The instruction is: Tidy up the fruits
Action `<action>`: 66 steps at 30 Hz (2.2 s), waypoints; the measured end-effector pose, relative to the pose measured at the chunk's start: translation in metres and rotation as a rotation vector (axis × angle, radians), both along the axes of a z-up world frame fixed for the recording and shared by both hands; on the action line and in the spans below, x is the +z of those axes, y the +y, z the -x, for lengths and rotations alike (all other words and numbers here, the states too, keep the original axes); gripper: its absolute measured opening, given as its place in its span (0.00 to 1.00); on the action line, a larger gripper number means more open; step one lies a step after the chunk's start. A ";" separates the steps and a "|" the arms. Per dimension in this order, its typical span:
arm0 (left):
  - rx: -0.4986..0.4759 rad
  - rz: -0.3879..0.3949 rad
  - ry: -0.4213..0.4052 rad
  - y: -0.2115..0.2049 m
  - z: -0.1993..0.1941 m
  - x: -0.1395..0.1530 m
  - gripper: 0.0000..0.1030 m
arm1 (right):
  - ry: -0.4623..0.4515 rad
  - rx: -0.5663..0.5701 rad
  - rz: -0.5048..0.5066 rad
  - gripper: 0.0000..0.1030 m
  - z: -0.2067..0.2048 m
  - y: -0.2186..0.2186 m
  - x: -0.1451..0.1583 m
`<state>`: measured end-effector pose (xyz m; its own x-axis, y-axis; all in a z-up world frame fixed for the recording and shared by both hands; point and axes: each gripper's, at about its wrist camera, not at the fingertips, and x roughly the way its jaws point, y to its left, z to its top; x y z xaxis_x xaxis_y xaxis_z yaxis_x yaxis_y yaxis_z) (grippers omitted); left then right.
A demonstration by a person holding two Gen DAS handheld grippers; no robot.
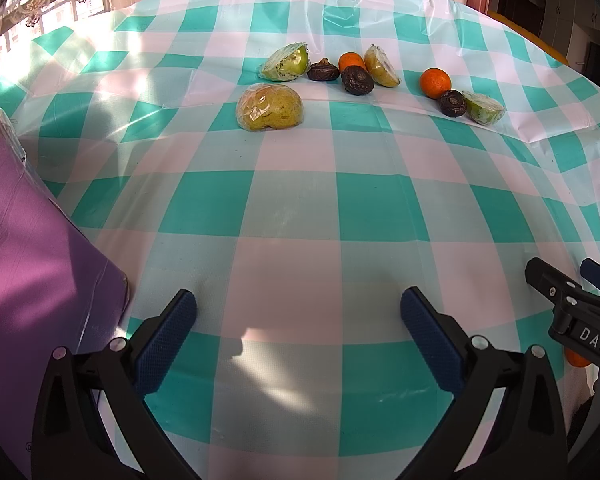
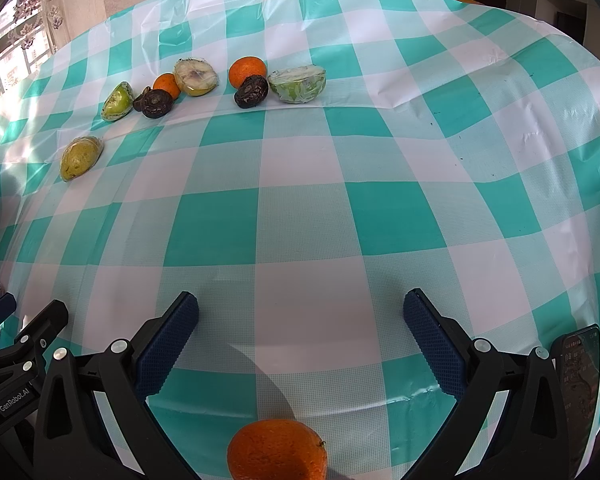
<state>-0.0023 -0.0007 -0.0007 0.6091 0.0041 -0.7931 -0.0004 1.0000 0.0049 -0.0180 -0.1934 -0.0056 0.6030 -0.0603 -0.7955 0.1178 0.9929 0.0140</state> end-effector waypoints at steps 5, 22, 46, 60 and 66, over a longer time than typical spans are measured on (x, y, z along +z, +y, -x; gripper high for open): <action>0.000 0.000 0.000 0.000 0.000 0.000 0.99 | 0.000 0.000 0.000 0.96 0.000 0.000 0.000; -0.029 -0.002 0.008 0.000 0.001 0.000 0.99 | 0.011 0.280 -0.118 0.95 0.053 -0.033 0.008; -0.013 0.073 -0.002 -0.006 -0.065 0.010 0.89 | -0.080 0.256 -0.206 0.31 0.013 -0.014 0.010; 0.128 -0.015 0.007 0.015 -0.177 0.013 0.61 | -0.085 0.230 -0.357 0.31 0.007 -0.027 0.006; 0.107 -0.013 -0.048 0.009 -0.161 0.017 0.59 | -0.088 0.235 -0.363 0.31 0.007 -0.029 0.006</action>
<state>0.1586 0.0085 0.0162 0.6423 0.0809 -0.7622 -0.1076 0.9941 0.0148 -0.0246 -0.2221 0.0000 0.6332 0.3603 -0.6851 -0.1280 0.9216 0.3664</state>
